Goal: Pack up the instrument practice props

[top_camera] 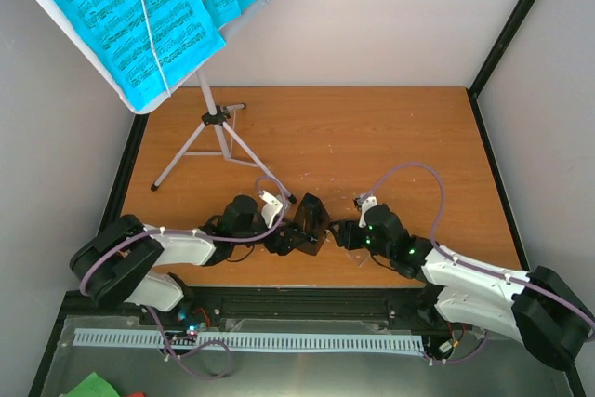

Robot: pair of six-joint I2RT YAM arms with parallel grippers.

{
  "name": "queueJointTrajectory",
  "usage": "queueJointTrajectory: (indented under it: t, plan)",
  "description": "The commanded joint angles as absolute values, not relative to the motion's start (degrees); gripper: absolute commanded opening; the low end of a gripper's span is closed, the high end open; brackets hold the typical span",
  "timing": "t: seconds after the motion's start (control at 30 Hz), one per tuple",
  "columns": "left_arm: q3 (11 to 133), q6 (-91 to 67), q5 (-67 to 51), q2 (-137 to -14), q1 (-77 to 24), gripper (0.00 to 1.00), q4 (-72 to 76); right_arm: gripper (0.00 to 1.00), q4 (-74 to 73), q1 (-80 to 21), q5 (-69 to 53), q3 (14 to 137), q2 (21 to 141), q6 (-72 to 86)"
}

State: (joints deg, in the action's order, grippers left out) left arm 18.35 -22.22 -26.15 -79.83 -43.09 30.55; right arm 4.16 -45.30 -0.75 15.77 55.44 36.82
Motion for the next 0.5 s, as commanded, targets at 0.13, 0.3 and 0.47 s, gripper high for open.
queueJointTrajectory:
  t: [0.13,0.3,0.47]
  plan:
    - [19.17,-24.04,-35.56,-80.15,-43.94,0.83,34.19,0.65,8.15,-45.00,2.46,20.32,61.14,32.67]
    - [17.34,-30.28,-29.03,-72.55,-43.94,0.87,28.72,0.74,4.20,-43.06,4.67,19.64,57.38,33.75]
    - [18.09,-36.05,-18.91,-57.98,-43.90,0.93,16.21,0.88,-4.54,-41.37,4.71,19.17,47.70,34.62]
